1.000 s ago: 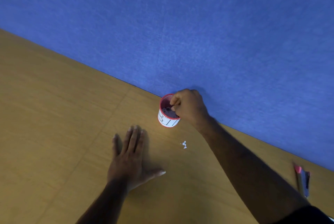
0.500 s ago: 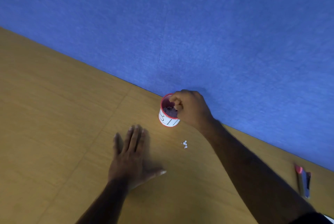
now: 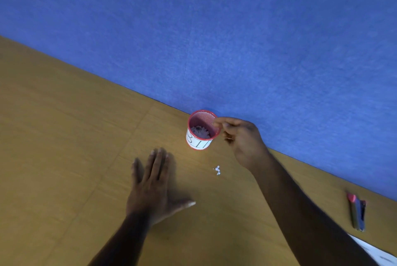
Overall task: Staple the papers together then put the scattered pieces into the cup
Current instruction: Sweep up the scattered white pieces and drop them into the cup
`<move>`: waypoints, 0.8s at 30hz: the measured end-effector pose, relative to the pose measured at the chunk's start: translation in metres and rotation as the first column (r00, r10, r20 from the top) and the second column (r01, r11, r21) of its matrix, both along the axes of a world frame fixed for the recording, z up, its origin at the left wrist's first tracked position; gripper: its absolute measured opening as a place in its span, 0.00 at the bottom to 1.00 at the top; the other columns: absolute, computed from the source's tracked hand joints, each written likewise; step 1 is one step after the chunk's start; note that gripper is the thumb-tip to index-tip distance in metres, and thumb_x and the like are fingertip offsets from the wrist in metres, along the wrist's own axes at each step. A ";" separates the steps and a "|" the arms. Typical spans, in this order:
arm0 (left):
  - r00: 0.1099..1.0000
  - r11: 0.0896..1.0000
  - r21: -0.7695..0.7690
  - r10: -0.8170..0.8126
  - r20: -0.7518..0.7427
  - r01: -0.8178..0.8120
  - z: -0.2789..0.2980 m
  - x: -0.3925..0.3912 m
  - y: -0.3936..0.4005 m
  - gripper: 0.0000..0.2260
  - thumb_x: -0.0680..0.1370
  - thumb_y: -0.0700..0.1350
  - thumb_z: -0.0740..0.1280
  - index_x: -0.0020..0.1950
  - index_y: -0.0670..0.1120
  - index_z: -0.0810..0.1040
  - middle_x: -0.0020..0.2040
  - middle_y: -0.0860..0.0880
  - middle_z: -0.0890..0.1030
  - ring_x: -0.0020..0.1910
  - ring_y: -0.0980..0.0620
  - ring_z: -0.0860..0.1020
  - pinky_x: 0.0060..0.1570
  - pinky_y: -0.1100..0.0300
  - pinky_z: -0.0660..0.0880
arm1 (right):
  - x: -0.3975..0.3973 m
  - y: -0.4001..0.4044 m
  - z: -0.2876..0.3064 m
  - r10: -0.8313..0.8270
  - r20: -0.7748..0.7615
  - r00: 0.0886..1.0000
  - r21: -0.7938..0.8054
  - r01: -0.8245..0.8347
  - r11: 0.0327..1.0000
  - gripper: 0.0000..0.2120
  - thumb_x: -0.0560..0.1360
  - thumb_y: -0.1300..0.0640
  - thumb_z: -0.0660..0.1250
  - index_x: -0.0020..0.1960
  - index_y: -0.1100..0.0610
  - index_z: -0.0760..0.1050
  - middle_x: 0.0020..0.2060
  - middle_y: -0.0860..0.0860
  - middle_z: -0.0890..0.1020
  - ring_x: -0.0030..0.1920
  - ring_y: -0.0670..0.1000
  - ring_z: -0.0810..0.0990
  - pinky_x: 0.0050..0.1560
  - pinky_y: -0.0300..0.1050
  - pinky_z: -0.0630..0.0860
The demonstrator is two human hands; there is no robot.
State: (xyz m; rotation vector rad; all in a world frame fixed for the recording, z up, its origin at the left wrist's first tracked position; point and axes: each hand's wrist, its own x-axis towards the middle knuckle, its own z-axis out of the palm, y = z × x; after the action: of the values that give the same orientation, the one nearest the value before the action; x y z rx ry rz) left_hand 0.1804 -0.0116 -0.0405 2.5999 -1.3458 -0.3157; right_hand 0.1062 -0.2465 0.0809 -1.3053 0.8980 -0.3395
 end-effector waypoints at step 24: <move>1.000 1.000 0.014 -0.003 0.006 0.003 0.003 -0.001 -0.001 0.62 0.62 0.85 0.54 0.81 0.40 0.55 0.82 0.42 0.54 0.81 0.43 0.52 0.75 0.31 0.50 | -0.069 -0.002 -0.103 0.145 -0.467 0.872 -0.696 -0.464 0.549 0.16 0.57 0.44 0.80 0.42 0.48 0.84 0.37 0.38 0.79 0.46 0.45 0.75 0.50 0.50 0.76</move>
State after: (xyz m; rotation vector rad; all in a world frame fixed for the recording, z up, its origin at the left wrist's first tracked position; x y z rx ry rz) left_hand 0.1796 -0.0127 -0.0379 2.6128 -1.3540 -0.3189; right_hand 0.0374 -0.2489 -0.0218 -2.4138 0.8013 -0.2146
